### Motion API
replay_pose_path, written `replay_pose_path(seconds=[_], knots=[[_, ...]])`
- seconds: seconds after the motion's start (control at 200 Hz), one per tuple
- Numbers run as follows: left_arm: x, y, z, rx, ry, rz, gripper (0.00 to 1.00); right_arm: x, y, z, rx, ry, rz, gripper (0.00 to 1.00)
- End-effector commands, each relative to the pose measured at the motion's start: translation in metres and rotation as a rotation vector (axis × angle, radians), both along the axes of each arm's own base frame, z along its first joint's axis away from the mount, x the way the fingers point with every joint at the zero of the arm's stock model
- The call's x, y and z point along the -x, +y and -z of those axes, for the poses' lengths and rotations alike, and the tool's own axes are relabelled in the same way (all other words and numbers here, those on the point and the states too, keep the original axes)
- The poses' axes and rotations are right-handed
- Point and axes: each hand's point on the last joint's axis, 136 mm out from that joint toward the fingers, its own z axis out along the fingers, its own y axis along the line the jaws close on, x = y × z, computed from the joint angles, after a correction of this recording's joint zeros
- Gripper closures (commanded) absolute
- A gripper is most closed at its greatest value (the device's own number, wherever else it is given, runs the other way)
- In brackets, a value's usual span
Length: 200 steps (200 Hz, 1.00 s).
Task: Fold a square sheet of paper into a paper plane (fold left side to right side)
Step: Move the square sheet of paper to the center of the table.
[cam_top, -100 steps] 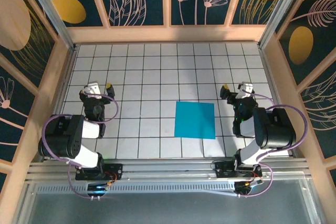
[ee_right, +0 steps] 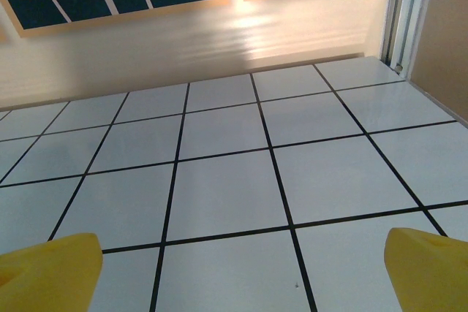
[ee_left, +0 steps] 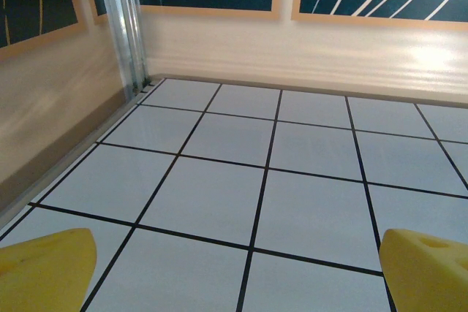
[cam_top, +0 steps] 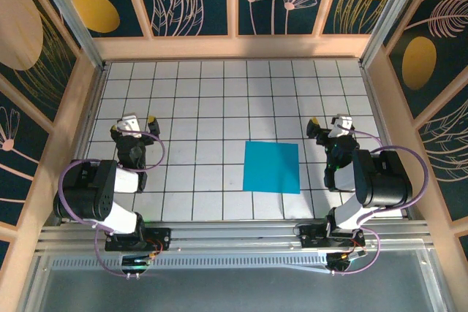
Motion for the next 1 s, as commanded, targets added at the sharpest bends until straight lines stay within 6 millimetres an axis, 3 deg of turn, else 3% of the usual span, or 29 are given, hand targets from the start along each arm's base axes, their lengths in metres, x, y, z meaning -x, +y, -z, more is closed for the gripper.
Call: replay_pose_path(seconds=[0.0,0.485,0.576,0.666,0.816,0.996], knots=[[-0.003,-0.001,-0.008,0.018,-0.030,0.007,0.01,-0.005,-0.001,-0.010,-0.006,-0.031,-0.003,0.01],[-0.003,-0.001,-0.008,0.018,-0.032,0.007,0.01,-0.003,-0.002,-0.010,-0.014,-0.034,0.000,0.01],[-0.003,0.001,-0.011,0.019,-0.030,0.000,0.01,0.003,-0.007,-0.018,-0.024,-0.065,0.027,0.01],[-0.004,0.005,-0.024,0.023,-0.015,-0.025,0.01,0.008,-0.010,-0.033,-0.023,-0.088,0.047,0.01],[0.004,0.006,-0.063,0.077,-0.075,-0.039,0.01,0.011,-0.014,-0.060,-0.089,-0.082,0.074,0.01],[0.012,-0.011,-0.090,0.292,-0.012,0.035,0.01,0.007,0.006,-0.081,-0.274,0.052,-0.006,0.01]])
